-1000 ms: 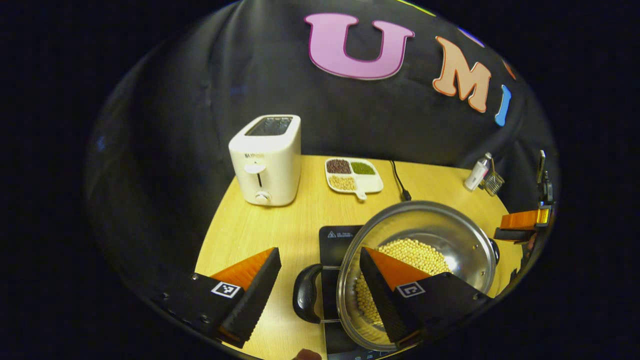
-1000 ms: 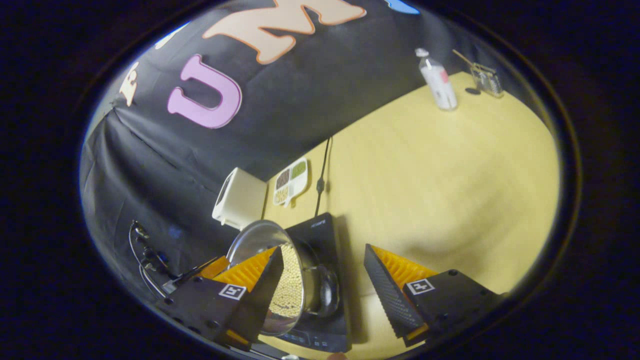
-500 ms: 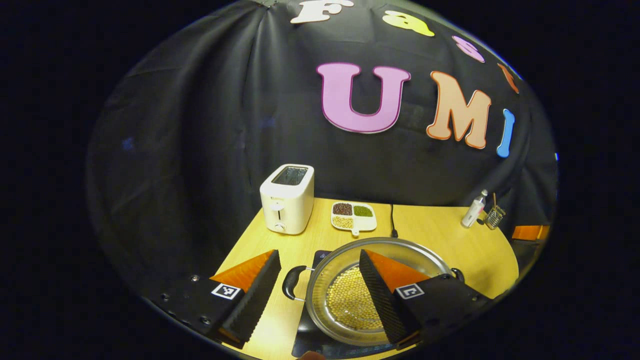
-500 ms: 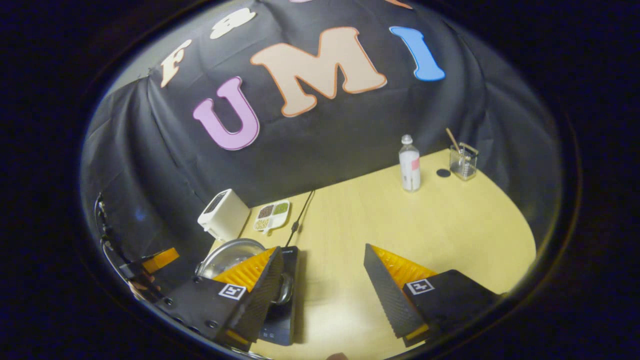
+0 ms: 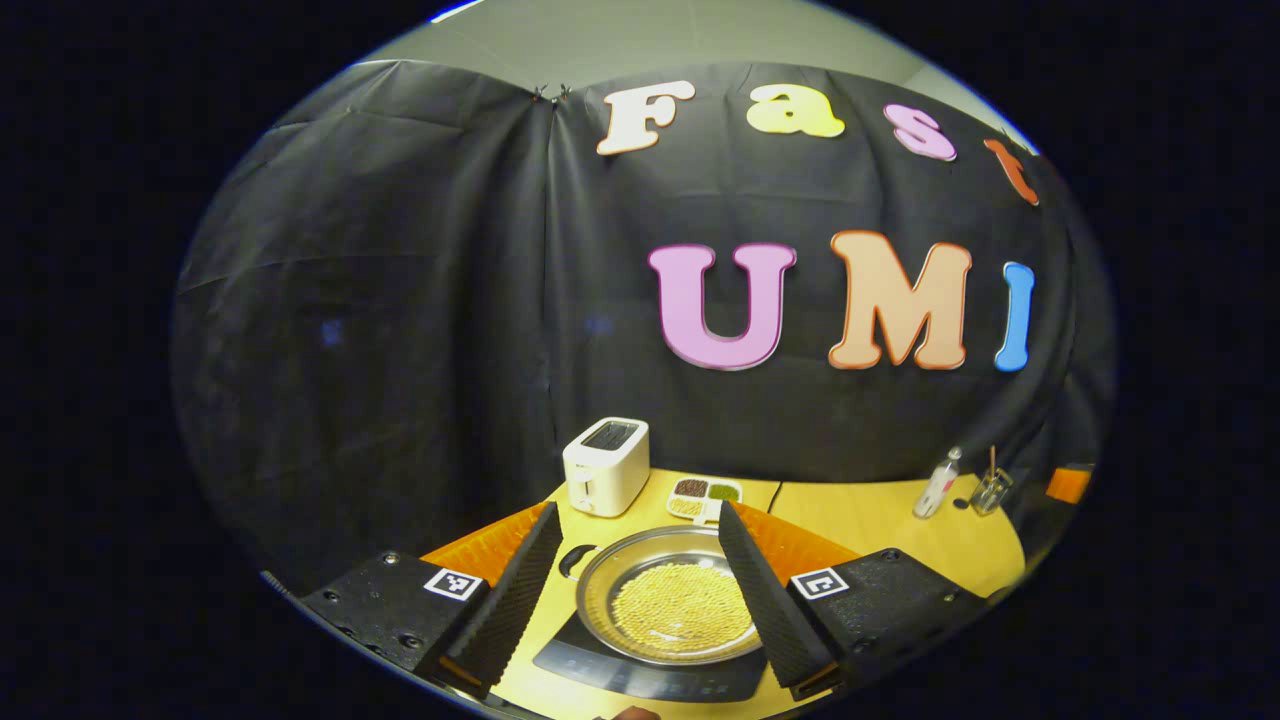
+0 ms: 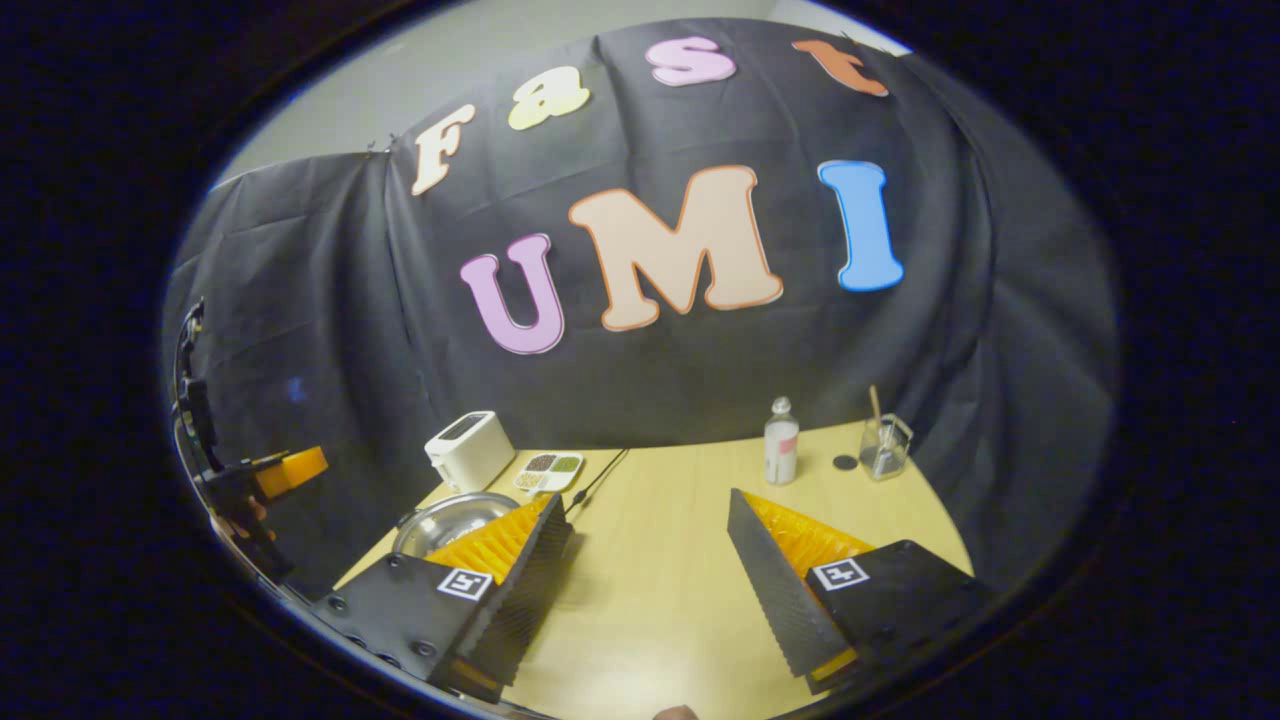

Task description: First push the handle of the pot to place it horizontally, then grasp the pot with both hands and set it on the induction cooktop.

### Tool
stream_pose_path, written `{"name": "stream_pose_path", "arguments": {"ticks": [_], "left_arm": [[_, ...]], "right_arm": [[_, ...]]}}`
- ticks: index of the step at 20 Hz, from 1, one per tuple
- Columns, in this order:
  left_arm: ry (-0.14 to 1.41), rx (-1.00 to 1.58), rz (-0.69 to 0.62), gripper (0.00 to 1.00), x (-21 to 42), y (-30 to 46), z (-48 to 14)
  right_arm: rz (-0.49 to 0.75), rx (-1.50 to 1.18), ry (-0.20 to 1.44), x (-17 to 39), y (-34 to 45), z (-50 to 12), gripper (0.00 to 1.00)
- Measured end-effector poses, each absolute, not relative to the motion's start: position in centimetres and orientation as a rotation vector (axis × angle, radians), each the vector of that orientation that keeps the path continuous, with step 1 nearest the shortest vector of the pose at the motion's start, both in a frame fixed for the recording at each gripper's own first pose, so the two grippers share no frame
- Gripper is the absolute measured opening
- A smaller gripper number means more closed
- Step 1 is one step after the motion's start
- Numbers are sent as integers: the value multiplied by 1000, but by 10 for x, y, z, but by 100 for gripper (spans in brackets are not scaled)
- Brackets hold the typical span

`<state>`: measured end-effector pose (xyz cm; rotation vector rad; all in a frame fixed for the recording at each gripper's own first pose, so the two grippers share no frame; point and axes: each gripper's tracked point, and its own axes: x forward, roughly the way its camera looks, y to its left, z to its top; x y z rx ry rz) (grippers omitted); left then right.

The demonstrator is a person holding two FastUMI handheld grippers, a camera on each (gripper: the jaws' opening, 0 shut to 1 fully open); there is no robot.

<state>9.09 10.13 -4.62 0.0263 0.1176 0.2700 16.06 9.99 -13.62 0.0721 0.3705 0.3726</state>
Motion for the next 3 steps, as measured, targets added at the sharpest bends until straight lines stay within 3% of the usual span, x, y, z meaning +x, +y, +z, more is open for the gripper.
{"name": "stream_pose_path", "arguments": {"ticks": [1, 3], "left_arm": [[94, 18, 255, 96, 86, 82, -36], [62, 2, 226, 96, 78, 44, -23]], "right_arm": [[373, 52, 334, 160, 87, -120, 90], [369, 19, 273, 153, 63, -93, 91]]}}
